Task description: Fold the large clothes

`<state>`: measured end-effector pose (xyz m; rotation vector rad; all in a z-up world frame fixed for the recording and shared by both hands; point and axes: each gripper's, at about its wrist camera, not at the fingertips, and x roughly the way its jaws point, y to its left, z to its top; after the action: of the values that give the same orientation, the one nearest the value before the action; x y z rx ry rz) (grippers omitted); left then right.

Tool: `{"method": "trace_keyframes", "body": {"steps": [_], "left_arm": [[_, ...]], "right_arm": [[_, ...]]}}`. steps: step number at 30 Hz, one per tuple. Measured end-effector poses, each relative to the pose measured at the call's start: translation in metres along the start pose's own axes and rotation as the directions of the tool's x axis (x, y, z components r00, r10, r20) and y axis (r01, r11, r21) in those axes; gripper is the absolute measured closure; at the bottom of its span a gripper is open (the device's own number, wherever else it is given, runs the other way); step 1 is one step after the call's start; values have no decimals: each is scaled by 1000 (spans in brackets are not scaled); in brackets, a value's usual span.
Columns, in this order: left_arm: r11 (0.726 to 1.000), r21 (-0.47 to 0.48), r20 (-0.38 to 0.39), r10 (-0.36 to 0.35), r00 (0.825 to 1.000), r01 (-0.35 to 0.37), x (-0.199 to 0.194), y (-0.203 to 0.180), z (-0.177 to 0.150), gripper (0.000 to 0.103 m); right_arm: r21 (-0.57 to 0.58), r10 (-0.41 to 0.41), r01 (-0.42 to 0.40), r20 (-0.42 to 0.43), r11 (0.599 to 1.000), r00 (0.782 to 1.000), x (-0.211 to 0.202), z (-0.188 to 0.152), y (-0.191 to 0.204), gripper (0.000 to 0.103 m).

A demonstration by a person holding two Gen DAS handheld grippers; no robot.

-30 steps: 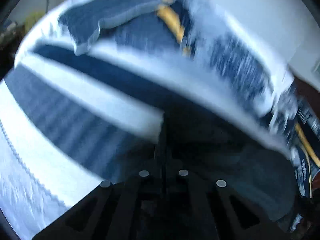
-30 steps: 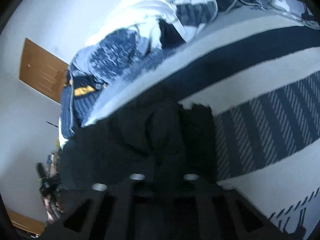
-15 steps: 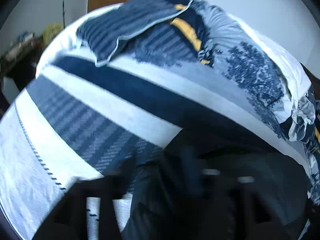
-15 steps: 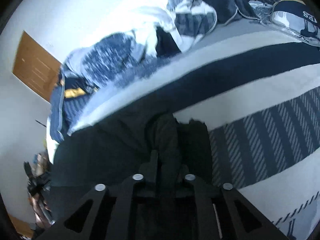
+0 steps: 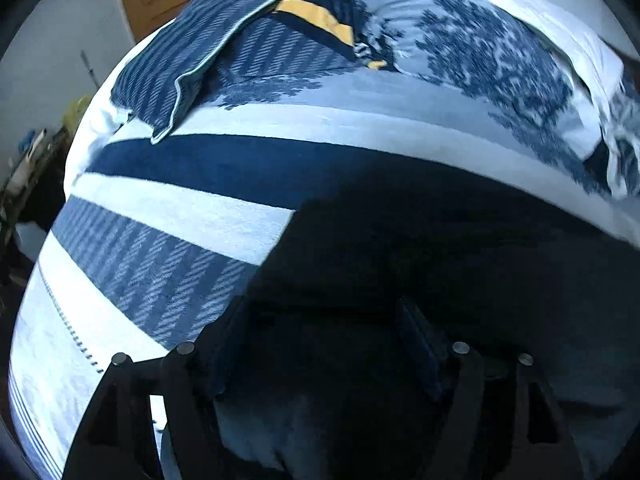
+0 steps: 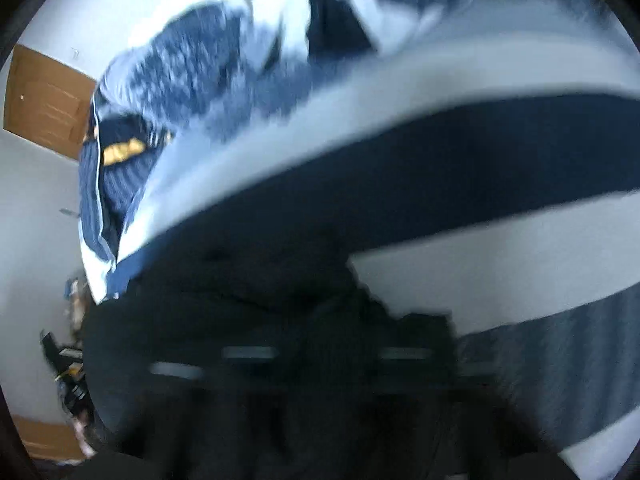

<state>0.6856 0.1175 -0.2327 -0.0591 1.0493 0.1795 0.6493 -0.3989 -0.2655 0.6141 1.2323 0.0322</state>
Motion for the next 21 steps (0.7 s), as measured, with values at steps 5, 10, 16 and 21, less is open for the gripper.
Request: {"method": "trace_keyframes", "body": {"steps": [5, 10, 16, 21], "left_arm": [[994, -89, -18, -58, 998, 56, 15, 13, 0, 21], [987, -125, 61, -91, 994, 98, -26, 42, -5, 21], [958, -250, 146, -106, 984, 140, -113, 102, -82, 13], [871, -415, 109, -241, 965, 264, -126, 122, -193, 11]], "right_arm": [[-80, -167, 179, 137, 981, 976, -16, -9, 10, 102], [-119, -278, 306, 209, 944, 938, -29, -21, 27, 98], [-26, -60, 79, 432, 997, 900, -151, -132, 17, 11], [101, 107, -163, 417, 981, 903, -149, -254, -4, 11]]}}
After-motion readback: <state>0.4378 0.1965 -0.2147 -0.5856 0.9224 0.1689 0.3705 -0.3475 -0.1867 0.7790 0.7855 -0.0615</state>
